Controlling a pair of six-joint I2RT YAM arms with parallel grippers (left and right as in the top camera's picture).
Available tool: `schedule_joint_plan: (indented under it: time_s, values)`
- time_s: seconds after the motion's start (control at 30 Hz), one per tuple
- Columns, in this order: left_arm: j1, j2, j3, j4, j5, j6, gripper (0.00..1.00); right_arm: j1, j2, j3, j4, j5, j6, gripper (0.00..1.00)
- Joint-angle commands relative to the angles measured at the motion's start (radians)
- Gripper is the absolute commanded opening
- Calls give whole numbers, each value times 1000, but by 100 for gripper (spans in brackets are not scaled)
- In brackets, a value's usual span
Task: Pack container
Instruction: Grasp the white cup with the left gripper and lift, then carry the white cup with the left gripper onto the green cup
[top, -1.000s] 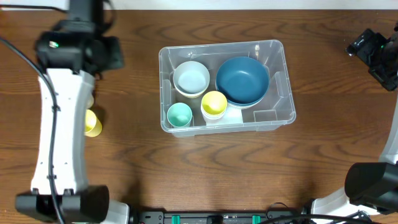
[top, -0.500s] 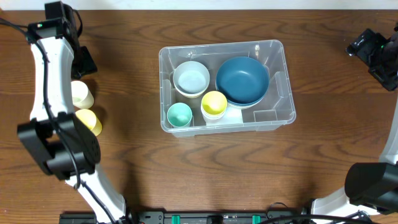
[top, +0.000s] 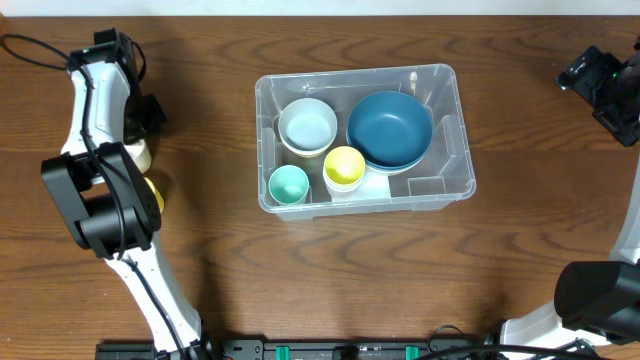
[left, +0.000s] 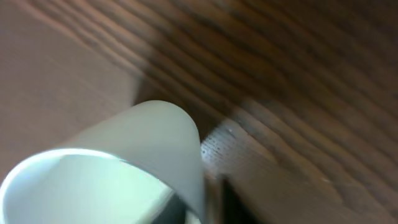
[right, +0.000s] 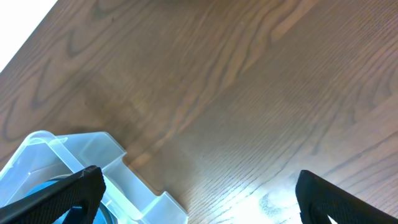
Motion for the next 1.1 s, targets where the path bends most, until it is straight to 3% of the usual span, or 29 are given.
schedule_joint_plan:
  time_s: [0.0, 0.3, 0.6, 0.83, 1.07]
  values:
    - [2, 26, -6, -2, 16, 2, 6, -4, -17, 11, -2, 5, 8, 99]
    - [-8, -69, 11, -27, 177, 45, 6, -4, -17, 11, -2, 5, 8, 99]
    - [-114, -389, 11, -55, 311, 85, 6, -4, -17, 11, -2, 5, 8, 99]
    - [-360, -577, 10, -117, 333, 188, 6, -4, -17, 11, -2, 5, 8, 99]
    - [-628, -594, 4, -240, 267, 306, 6, -4, -17, 11, -2, 5, 8, 99]
